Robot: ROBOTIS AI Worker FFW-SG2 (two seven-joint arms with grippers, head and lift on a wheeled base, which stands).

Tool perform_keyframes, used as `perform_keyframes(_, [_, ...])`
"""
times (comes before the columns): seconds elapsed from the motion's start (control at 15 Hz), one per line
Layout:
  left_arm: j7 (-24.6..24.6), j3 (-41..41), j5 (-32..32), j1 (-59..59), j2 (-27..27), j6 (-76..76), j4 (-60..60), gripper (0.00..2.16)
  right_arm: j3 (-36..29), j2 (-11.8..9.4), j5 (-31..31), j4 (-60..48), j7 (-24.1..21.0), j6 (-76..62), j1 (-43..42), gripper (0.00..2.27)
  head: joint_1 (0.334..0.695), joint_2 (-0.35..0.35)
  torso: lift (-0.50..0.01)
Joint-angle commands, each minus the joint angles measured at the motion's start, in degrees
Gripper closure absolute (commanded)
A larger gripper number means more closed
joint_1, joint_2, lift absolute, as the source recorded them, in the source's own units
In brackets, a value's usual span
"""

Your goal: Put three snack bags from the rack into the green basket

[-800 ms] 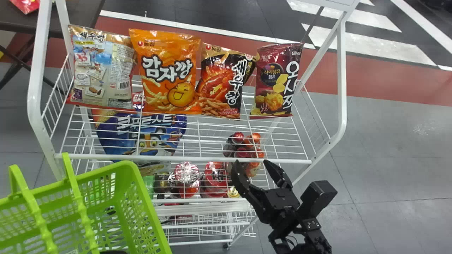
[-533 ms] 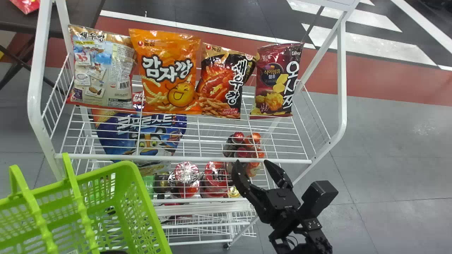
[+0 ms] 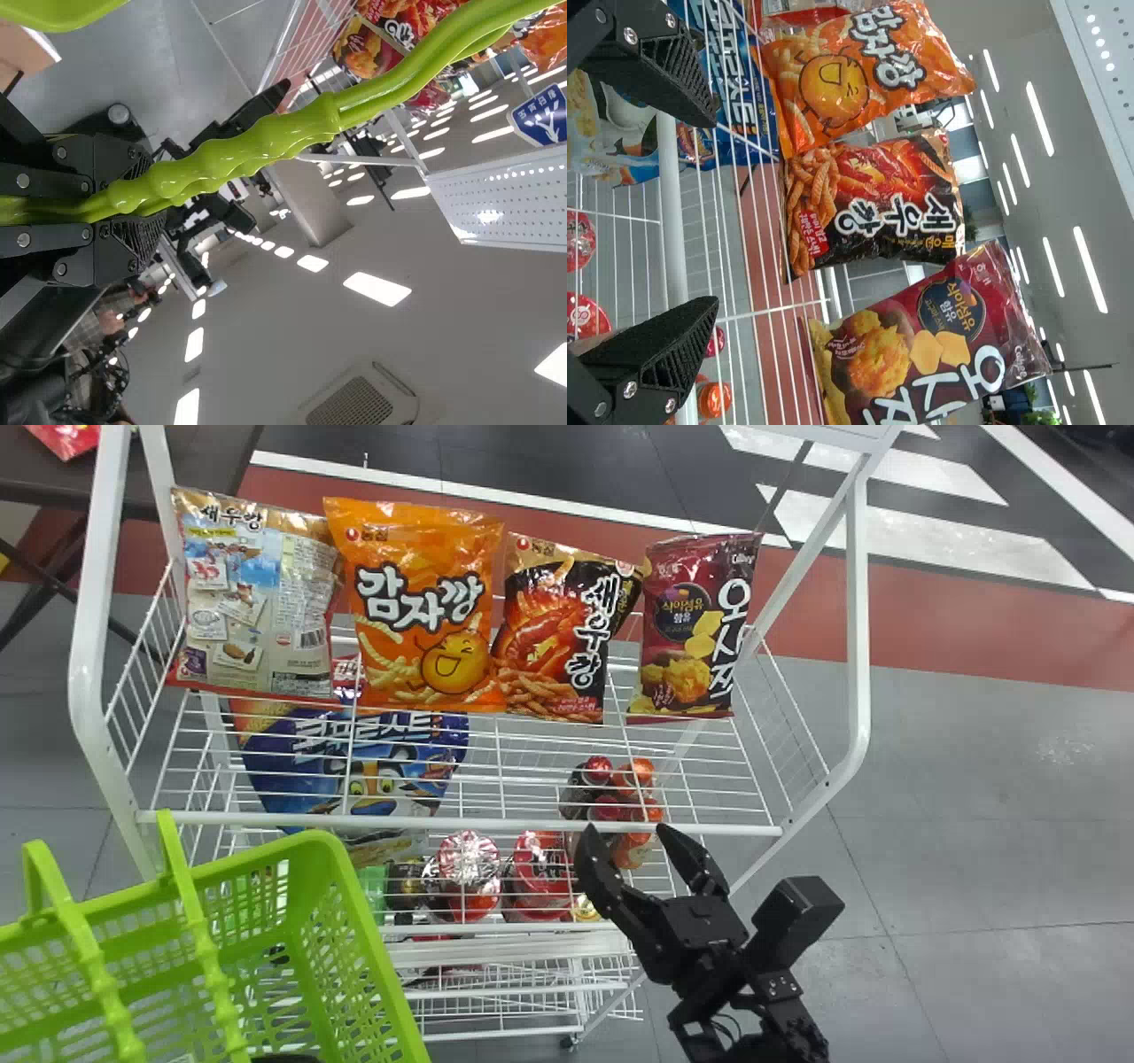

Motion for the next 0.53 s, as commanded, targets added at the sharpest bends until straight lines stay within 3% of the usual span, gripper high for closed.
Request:
perform_keyframes(0.0, [0.02,-0.10,0.00,-0.03,-0.15,0.06,0.00,2.15,2.49,0.06,0.62,-1.84,0.00,1.64,-1.88,0.11,0.695,-0.300,0.000])
perform_keyframes(0.27, [0.02,-0.10,-0.08,-0.03,-0.15,0.06,-0.09,2.15,9.17,0.85,2.82,-2.55,-0.61,8.32,-8.82,0.12,0.695,-0.193,0.000])
perform_keyframes(0.47, [0.02,-0.54,-0.08,0.05,-0.15,0.06,-0.18,2.15,14.62,2.79,4.49,-0.70,-2.37,12.36,-15.41,0.12,0.695,-0.100,0.000])
